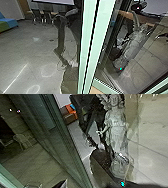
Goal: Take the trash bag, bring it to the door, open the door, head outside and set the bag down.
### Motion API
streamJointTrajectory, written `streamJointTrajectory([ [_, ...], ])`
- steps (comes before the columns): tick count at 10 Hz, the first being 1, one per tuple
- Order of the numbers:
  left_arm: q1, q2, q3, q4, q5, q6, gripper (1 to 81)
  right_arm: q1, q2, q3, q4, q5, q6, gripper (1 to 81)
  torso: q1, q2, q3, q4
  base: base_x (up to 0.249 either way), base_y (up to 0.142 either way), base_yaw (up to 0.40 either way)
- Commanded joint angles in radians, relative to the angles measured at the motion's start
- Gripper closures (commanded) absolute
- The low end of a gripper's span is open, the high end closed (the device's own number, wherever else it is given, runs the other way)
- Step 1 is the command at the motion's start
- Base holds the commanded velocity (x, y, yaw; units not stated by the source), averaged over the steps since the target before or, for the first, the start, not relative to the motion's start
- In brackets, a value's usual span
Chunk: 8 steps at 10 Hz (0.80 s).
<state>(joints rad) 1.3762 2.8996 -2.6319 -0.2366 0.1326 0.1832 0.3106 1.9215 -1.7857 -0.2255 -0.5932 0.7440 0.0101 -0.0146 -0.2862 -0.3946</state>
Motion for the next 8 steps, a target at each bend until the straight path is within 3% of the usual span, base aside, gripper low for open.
streamJointTrajectory([
  [1,-0.024,-0.005,0.006,-0.01,0.081,0.002,81.1,0.1,0.079,-0.036,-0.017,0.003,-0.003,1.0,0.0,0.0,0.0,0.0,0.0,0.0,0.0],
  [6,-0.024,-0.009,0.004,-0.013,0.081,-0.004,81.1,0.05,0.217,-0.161,-0.018,0.033,-0.005,1.0,0.0,0.0,0.0,0.0,0.0,0.0,0.0],
  [8,-0.022,-0.012,0.004,-0.013,0.081,-0.004,81.1,0.072,0.279,-0.268,-0.023,0.033,-0.082,1.0,0.0,0.0,0.0,0.0,0.0,0.0,0.0],
])
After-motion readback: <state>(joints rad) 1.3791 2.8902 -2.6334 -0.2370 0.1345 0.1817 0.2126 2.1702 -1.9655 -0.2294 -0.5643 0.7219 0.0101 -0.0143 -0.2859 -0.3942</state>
